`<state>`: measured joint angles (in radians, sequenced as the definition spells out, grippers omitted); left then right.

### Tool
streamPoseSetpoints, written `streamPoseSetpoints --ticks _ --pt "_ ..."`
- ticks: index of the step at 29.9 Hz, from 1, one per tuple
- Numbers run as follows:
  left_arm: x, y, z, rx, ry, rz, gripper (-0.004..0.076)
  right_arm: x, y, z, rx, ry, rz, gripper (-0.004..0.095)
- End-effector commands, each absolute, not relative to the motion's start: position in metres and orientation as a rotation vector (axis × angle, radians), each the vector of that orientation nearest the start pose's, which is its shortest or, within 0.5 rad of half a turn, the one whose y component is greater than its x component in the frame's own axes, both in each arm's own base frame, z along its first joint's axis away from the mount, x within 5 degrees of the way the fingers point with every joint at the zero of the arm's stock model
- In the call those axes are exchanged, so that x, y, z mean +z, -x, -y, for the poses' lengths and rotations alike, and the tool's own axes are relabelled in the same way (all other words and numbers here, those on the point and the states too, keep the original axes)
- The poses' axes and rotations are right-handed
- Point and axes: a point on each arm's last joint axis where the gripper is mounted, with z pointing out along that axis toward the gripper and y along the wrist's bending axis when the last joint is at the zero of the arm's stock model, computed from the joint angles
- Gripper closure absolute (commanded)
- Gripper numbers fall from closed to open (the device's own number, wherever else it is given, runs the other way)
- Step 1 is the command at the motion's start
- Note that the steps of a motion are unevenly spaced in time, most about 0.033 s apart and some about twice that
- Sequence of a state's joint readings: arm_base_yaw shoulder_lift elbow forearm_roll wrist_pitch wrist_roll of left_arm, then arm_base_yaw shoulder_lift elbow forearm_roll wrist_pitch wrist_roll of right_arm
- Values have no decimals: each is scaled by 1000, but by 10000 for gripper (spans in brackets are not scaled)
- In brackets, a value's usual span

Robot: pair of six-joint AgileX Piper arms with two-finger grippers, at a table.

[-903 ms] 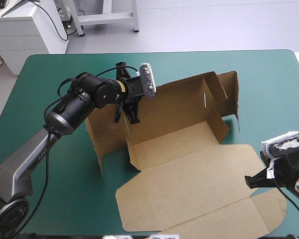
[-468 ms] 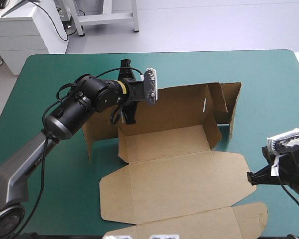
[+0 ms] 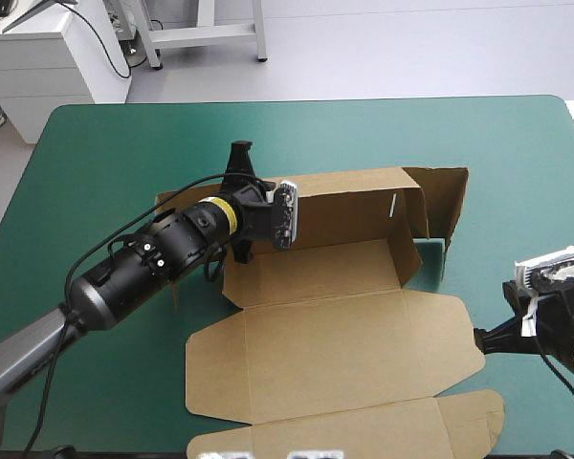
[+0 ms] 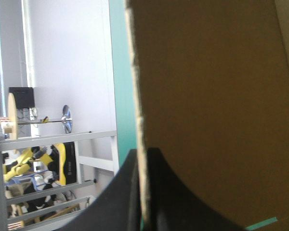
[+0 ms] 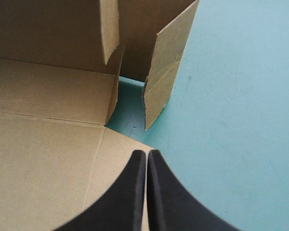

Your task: Fold the box

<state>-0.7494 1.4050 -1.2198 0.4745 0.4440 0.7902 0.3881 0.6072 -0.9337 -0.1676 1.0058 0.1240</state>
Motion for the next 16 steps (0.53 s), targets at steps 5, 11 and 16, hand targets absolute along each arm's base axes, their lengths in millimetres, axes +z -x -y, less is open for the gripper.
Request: streamPoseSetpoints --ticks 5,11,16 --pt "368 -220 190 527 -1574 -1026 732 405 -87 -24 166 267 -1999 910" --pt "348 -217 186 564 -1630 -1013 732 404 -96 -30 187 274 -2019 910" --pt "347 -217 186 549 -1614 -1022 731 412 -119 -39 158 302 -2050 910"
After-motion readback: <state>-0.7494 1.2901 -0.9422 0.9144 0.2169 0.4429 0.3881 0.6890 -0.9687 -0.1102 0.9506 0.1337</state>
